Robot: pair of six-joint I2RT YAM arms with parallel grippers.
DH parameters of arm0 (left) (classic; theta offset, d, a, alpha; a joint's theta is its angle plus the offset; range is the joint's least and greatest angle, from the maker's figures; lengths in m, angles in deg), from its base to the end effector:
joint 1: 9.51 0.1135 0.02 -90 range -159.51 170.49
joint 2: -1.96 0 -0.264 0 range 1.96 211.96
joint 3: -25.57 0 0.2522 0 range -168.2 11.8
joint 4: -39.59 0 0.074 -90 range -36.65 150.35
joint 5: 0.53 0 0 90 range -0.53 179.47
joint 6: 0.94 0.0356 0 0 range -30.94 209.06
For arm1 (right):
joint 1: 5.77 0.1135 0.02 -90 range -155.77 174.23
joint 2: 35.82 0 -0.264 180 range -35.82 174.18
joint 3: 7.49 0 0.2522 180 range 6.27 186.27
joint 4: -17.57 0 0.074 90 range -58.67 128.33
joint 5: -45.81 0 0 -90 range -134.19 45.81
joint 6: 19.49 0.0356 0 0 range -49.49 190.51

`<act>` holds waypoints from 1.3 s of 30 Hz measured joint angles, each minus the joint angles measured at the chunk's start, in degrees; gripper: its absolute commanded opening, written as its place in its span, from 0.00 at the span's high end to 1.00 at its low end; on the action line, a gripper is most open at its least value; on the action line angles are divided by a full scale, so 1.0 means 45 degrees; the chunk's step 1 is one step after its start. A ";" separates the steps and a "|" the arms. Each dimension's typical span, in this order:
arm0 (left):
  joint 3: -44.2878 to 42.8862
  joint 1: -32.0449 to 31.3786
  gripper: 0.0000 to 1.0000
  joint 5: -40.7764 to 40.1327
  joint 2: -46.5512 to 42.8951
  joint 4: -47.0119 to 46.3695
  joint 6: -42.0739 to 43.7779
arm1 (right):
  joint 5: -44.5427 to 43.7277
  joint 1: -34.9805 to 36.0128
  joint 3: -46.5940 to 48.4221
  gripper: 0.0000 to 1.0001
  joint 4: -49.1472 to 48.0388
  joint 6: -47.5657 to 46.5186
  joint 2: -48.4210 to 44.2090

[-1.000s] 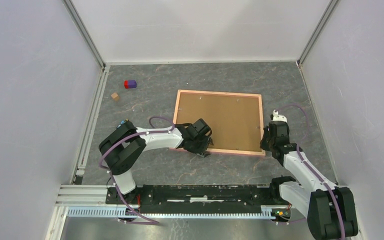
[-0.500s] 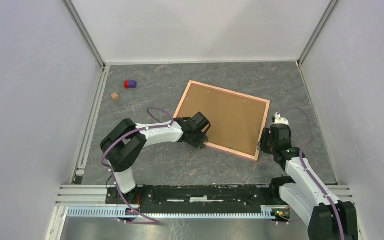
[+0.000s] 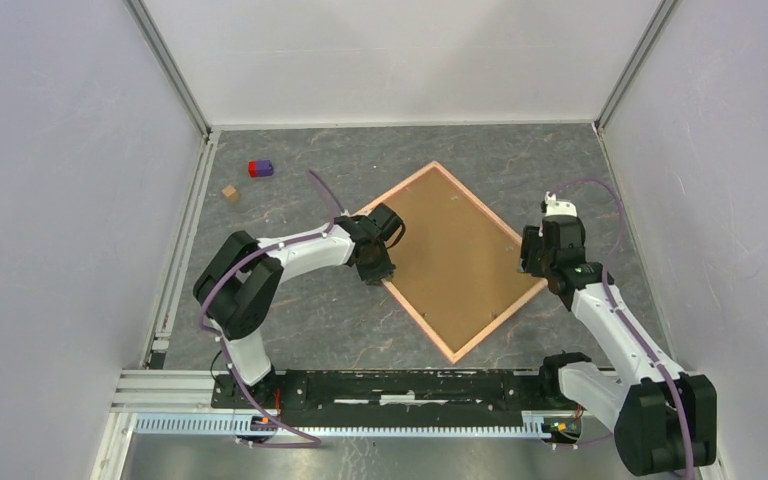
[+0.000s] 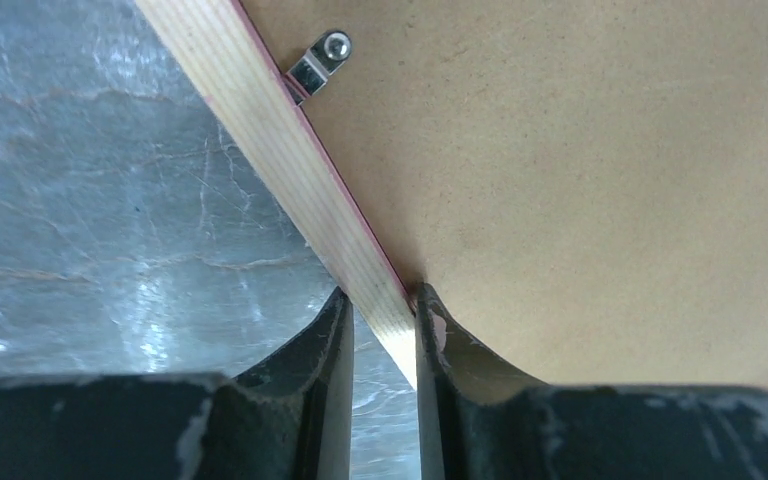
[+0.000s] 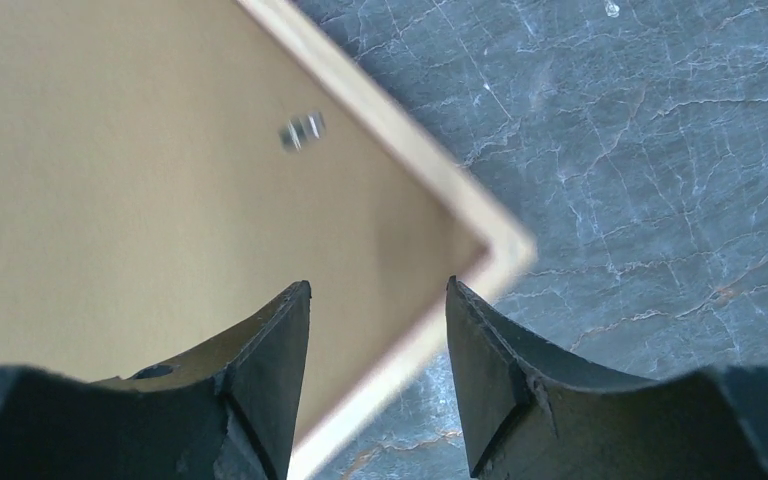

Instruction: Put the photo into the frame

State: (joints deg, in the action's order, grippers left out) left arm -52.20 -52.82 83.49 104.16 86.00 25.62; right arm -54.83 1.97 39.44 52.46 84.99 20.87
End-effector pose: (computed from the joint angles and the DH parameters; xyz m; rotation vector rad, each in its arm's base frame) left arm 0.2509 -0.2314 0.1639 -0.5218 2.7961 -0.2966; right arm 0.2002 0.0206 0.2148 0.2276 2.3223 -0.0253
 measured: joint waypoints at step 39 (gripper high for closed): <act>0.1345 0.1826 0.98 0.0918 -0.1035 -0.1506 0.6120 | 0.2370 0.0855 0.0126 0.35 0.0306 -0.1195 0.2599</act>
State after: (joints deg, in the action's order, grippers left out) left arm -46.15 -44.60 87.62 99.50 79.22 53.16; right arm -44.16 5.82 40.01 53.83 79.62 32.56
